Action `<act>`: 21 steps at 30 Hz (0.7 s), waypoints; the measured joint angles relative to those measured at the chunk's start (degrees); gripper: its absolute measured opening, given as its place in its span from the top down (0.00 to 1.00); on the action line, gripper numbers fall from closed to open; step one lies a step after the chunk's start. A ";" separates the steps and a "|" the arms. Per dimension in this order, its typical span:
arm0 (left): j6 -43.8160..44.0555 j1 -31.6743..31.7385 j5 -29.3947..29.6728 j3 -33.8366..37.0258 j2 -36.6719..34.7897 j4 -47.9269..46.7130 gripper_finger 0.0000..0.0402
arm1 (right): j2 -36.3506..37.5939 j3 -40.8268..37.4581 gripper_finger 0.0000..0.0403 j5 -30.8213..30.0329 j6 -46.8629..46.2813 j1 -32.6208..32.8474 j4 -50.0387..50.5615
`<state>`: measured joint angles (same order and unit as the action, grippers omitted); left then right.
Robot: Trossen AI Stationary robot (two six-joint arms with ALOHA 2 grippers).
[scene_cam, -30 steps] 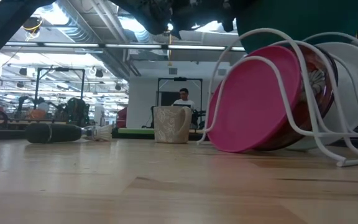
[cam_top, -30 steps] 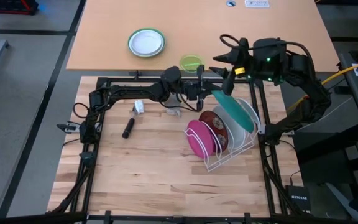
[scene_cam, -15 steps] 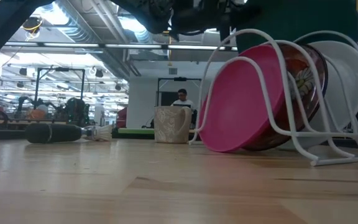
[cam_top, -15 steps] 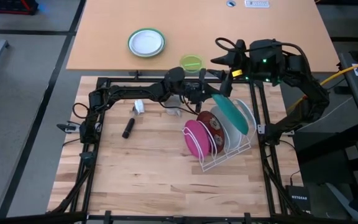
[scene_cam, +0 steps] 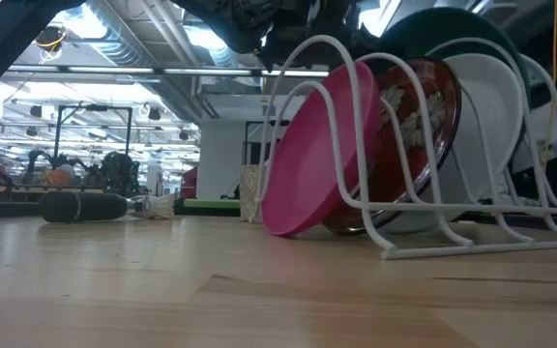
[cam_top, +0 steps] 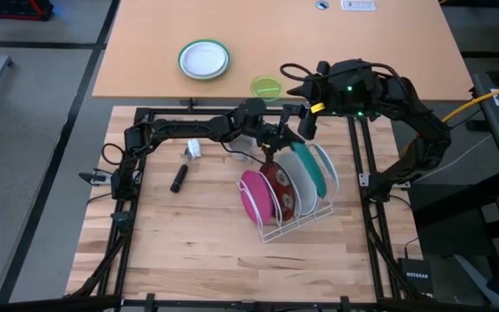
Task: Sort dishes
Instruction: Put the green plate in the white dish rack
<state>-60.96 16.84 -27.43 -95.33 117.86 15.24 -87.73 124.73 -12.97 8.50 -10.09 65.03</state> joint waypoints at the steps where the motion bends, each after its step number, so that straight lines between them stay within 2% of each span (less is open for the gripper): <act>1: -0.39 -0.12 0.10 0.00 0.00 -0.60 0.98 | -0.04 0.00 0.57 0.02 0.35 0.00 0.07; 8: -3.75 -0.69 0.55 -0.02 0.00 -6.28 0.99 | -0.04 0.00 0.57 0.00 0.80 0.00 0.01; 14: -4.18 -0.72 0.40 0.09 0.04 -6.91 0.96 | -0.04 0.00 0.57 0.00 0.82 0.00 0.02; 21: 0.08 -0.79 0.44 0.09 0.04 -6.14 0.89 | -0.04 0.00 0.57 0.00 0.82 0.00 0.05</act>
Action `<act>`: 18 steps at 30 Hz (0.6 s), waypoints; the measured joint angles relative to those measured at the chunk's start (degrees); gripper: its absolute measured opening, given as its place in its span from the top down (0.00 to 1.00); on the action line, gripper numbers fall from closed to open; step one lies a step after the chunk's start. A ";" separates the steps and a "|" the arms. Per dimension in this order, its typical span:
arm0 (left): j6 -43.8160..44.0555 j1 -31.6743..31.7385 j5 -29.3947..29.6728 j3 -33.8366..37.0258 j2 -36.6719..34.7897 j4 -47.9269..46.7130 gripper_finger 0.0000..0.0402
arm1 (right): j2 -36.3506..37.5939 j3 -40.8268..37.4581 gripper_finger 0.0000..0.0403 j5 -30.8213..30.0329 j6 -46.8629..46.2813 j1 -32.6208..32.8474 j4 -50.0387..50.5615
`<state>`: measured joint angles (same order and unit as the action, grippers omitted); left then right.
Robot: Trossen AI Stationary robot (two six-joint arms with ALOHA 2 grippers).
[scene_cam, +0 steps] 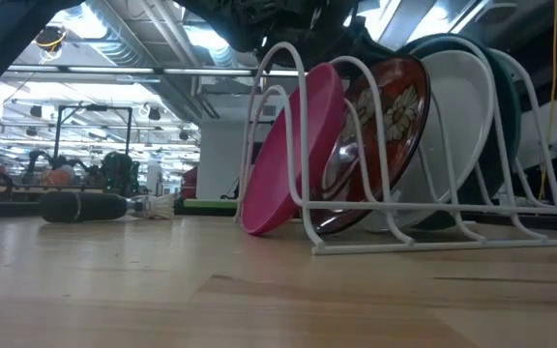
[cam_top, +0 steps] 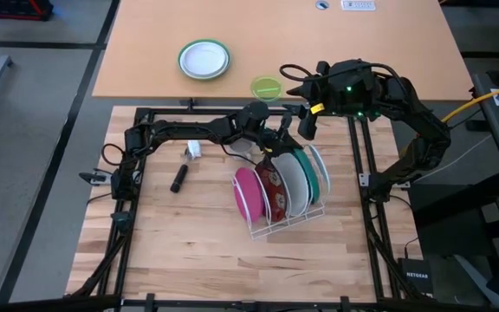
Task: Sort dishes
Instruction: Put the green plate in the white dish rack, then return to Home Position
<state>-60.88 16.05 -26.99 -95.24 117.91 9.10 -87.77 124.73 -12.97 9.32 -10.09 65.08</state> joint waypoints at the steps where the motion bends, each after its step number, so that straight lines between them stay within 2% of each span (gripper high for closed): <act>1: 1.04 0.00 0.02 0.00 0.00 0.35 0.87 | 0.00 0.00 0.57 0.00 0.00 0.00 0.00; 5: 4.77 -0.39 0.10 0.00 0.00 1.17 0.77 | 0.00 0.00 0.57 -0.02 0.00 0.00 0.03; 10: 5.27 -1.05 0.28 0.00 0.00 1.37 0.67 | 0.00 0.01 0.57 -0.02 0.00 0.00 0.76; 14: 5.84 -1.65 1.45 0.00 -0.37 1.19 0.64 | 0.05 0.02 0.57 -0.02 0.02 0.00 1.11; 18: 11.57 -1.87 5.30 0.00 -2.05 -0.30 0.64 | 1.22 0.02 0.57 -0.02 0.53 -0.02 1.11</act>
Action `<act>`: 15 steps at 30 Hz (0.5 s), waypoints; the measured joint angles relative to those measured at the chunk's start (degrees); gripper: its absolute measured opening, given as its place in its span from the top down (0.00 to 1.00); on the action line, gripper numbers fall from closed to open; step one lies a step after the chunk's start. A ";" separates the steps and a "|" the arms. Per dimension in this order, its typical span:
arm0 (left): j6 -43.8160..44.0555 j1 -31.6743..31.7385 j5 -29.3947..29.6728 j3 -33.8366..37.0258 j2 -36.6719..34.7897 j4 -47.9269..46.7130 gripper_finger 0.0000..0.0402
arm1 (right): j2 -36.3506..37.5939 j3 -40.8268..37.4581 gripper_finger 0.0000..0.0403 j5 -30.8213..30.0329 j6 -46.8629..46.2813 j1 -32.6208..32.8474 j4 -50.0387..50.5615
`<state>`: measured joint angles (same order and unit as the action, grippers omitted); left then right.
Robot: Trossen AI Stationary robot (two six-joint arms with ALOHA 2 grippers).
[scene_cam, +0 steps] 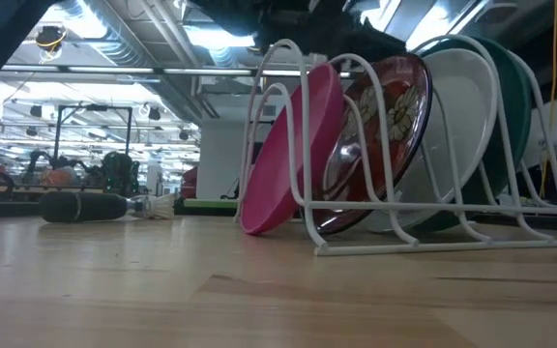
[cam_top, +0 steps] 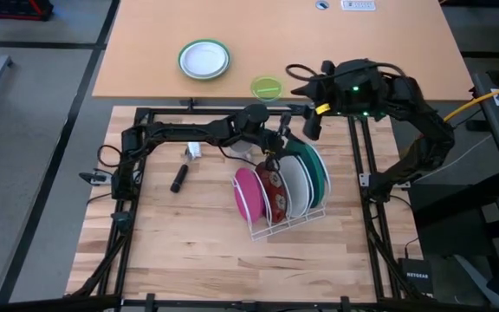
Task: Sort dishes
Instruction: Return to Home Position
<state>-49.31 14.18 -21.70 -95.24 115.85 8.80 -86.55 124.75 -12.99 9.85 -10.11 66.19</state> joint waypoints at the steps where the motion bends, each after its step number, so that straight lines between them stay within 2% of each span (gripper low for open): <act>1: 1.70 0.05 1.04 0.00 -0.58 -0.89 0.64 | 0.58 -0.02 0.57 0.02 0.74 0.00 0.00; 6: 9.09 1.86 4.81 0.00 -6.01 -7.78 0.64 | 5.67 0.00 0.57 0.00 3.54 0.02 0.74; 9: 13.42 3.84 5.01 -0.02 -11.10 -16.83 0.64 | 9.61 0.02 0.57 -0.96 5.95 0.02 4.20; 11: 15.80 5.49 4.96 -0.04 -14.51 -25.27 0.64 | 12.30 0.04 0.57 -3.94 6.92 0.29 7.71; 13: 16.66 7.55 2.35 0.08 -17.71 -32.89 0.64 | 14.93 -1.12 0.57 -9.02 6.71 2.14 9.83; 15: 17.44 10.00 -4.13 1.00 -20.60 -38.71 0.64 | 18.02 -4.23 0.57 -13.86 5.92 5.09 10.37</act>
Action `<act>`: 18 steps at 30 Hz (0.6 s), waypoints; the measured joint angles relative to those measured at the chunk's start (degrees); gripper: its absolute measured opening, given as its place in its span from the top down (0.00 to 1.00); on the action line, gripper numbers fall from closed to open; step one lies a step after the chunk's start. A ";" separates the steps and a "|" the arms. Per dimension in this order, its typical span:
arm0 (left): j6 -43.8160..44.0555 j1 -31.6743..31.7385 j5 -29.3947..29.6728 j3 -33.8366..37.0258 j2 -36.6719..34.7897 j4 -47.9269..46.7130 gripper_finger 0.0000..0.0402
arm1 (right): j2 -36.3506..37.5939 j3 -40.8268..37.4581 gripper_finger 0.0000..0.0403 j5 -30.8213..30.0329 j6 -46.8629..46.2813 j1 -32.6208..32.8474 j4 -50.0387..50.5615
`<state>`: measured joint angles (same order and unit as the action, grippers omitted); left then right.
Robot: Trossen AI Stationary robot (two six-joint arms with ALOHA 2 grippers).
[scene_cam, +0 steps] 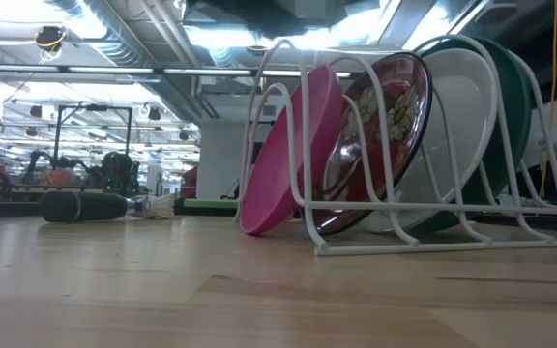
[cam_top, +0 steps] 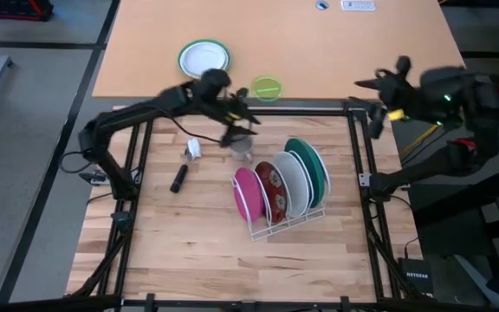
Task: Sort dishes
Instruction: Return to Home Position
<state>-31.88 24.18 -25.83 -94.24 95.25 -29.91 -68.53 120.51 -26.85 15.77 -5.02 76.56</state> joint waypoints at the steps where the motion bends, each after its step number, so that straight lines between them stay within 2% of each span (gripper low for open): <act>1: 0.27 1.46 -4.07 0.88 -1.50 -2.12 0.64 | 1.64 -2.05 0.57 -1.68 -0.20 1.72 -0.21; 4: -0.15 5.70 -16.66 4.62 -5.58 -6.63 0.64 | 6.77 -10.05 0.57 -5.37 -1.79 7.06 -0.51; 8: -1.14 11.09 -27.23 13.00 -10.22 -8.75 0.64 | 14.47 -24.94 0.57 -13.40 -6.79 12.70 -3.38; 10: -1.24 13.03 -29.93 18.19 -12.63 -8.35 0.64 | 18.79 -33.07 0.57 -16.31 -8.94 15.01 -5.99; 15: -0.42 16.02 -32.02 32.02 -19.96 -6.99 0.64 | 28.80 -51.35 0.57 -16.00 -9.50 19.91 -16.36; 18: 4.83 16.25 -32.28 40.94 -24.98 0.43 0.64 | 34.41 -60.75 0.57 -16.05 -9.52 22.25 -23.27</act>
<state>-27.04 40.42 -58.11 -53.30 70.28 -29.47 -34.12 59.76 -42.90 6.25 17.23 53.29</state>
